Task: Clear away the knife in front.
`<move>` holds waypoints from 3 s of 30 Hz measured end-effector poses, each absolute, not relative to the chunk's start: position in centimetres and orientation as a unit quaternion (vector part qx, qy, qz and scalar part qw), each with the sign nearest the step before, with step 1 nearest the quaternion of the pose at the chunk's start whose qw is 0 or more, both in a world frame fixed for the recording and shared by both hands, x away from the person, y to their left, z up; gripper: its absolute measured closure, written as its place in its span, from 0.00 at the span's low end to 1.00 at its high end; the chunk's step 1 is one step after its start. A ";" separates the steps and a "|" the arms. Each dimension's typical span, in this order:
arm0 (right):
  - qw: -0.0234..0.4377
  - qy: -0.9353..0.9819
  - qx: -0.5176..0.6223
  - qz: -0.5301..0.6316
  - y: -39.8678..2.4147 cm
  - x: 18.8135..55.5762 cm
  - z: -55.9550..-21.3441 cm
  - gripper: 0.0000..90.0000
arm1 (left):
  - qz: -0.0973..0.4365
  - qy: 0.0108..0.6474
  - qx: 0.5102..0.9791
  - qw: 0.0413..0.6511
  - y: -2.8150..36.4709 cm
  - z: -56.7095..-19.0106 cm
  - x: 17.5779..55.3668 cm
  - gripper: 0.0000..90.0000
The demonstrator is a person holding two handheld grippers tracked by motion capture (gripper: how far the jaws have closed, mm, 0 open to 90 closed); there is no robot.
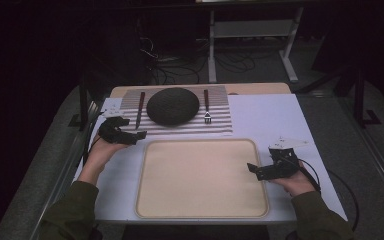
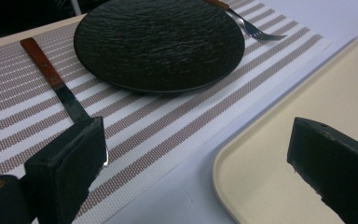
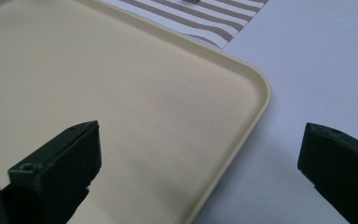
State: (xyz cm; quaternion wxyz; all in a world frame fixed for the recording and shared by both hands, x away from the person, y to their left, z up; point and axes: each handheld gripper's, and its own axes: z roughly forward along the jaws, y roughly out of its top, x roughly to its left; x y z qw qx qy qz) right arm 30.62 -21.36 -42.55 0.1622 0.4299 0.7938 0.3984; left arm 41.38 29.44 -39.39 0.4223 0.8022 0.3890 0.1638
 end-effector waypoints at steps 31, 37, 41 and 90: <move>0.164 0.795 0.429 0.397 -21.3 30.6 -42.6 0.00 | 0.189 0.423 0.790 0.403 29.7 -39.8 45.6 0.22; 0.164 0.795 0.429 0.397 -21.4 30.6 -42.6 0.00 | 0.190 0.425 0.790 0.398 29.5 -39.7 46.7 0.30; 0.163 0.794 0.429 0.398 -21.4 30.6 -42.6 0.00 | 0.199 0.427 0.790 0.391 29.3 -39.6 47.4 0.32; 0.157 0.791 0.432 0.404 -21.6 30.5 -42.6 0.00 | 0.223 0.491 0.766 0.351 29.6 -41.1 54.9 0.65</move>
